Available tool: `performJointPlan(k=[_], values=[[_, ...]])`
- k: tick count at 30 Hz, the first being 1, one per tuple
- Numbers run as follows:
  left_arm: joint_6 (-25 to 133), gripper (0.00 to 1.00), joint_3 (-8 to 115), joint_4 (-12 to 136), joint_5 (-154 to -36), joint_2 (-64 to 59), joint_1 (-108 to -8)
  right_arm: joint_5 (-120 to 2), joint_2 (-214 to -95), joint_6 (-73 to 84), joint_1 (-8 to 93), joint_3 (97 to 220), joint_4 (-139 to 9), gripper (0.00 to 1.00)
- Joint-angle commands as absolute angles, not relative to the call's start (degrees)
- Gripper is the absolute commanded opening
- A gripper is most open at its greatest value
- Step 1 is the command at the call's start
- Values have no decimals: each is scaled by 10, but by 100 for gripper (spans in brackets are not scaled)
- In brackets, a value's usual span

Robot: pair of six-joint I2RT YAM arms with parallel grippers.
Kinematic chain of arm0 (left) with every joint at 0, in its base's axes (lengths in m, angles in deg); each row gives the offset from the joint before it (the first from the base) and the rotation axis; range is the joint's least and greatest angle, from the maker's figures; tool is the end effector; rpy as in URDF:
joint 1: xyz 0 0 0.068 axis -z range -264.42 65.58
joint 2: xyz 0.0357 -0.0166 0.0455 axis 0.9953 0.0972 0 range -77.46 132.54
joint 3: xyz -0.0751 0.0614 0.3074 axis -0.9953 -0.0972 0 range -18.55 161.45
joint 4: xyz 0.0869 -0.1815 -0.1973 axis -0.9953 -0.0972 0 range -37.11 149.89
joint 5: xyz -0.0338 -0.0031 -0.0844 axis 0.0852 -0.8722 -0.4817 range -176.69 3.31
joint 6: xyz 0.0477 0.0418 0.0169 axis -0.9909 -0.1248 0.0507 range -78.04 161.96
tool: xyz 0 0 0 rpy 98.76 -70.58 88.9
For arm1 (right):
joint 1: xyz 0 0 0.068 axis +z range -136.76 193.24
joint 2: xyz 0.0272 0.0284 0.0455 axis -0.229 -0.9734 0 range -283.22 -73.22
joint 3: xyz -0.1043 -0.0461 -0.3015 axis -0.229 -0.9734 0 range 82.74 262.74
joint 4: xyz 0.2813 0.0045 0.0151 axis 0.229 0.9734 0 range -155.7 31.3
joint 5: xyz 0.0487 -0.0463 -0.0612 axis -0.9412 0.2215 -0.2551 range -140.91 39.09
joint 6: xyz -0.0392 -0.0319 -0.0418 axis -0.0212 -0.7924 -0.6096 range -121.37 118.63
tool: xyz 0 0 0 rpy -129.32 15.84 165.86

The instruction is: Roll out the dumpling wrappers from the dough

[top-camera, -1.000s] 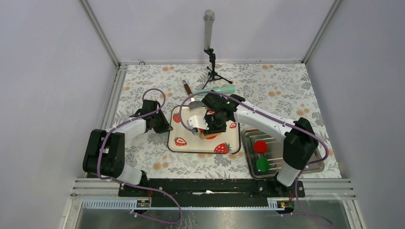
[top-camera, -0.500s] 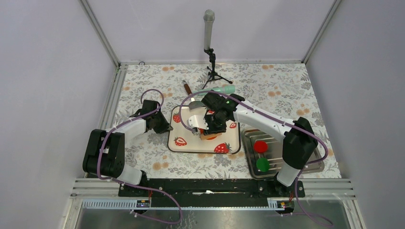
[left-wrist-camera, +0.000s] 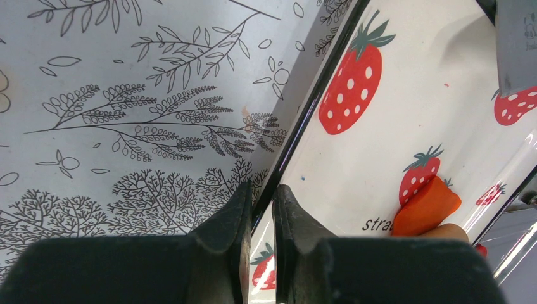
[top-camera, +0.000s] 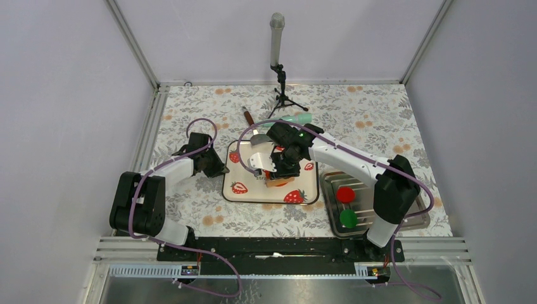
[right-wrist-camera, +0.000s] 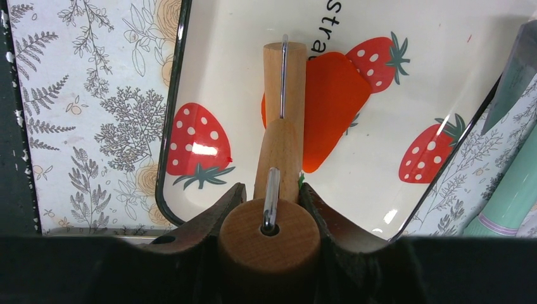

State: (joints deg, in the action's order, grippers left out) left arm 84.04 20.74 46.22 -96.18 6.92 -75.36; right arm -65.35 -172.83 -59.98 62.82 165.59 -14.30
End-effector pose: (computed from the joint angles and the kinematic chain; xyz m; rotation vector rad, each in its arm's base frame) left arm 0.2797 -0.0532 0.1736 -0.7000 2.5794 -0.5225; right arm 0.2438 0.3062 0.2896 -2.2481 1.5454 0.3028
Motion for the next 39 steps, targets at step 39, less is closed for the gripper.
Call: performJointPlan(k=[39], values=[[876,0,184,498,-962,67,-768,-937,-1633,102,313,1659,-284,0]])
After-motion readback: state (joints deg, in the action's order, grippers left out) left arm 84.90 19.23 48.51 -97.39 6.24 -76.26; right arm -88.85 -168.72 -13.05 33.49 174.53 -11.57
